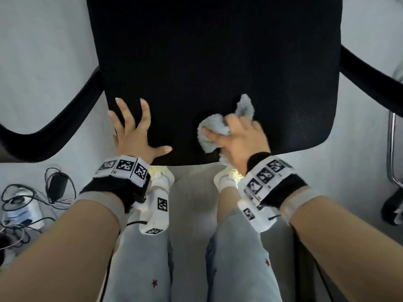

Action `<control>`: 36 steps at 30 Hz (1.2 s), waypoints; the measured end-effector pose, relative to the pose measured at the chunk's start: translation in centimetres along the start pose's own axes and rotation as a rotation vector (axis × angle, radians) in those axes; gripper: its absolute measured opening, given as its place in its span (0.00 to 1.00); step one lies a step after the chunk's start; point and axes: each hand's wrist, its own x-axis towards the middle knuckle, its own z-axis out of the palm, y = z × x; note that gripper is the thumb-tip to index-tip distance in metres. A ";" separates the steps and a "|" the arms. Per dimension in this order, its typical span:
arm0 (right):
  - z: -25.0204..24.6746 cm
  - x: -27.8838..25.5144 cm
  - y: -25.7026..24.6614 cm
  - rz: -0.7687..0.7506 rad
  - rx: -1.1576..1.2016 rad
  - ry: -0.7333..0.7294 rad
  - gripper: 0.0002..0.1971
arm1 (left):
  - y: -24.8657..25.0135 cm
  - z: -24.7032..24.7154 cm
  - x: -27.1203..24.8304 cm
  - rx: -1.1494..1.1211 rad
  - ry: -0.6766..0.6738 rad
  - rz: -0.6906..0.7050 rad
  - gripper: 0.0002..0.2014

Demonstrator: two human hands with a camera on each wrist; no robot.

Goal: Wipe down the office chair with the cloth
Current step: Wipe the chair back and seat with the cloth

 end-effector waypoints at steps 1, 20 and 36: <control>-0.4 -0.8 2.4 0.145 0.023 -0.006 0.24 | 0.1 0.1 -0.1 0.007 -0.003 -0.007 0.57; 0.6 -7.9 7.5 0.145 -0.140 0.221 0.23 | 4.7 1.6 -0.6 -0.047 0.063 -0.192 0.64; 1.8 -5.3 6.7 -0.250 -0.186 0.202 0.22 | 4.7 2.4 -0.2 -0.053 0.123 -0.201 0.63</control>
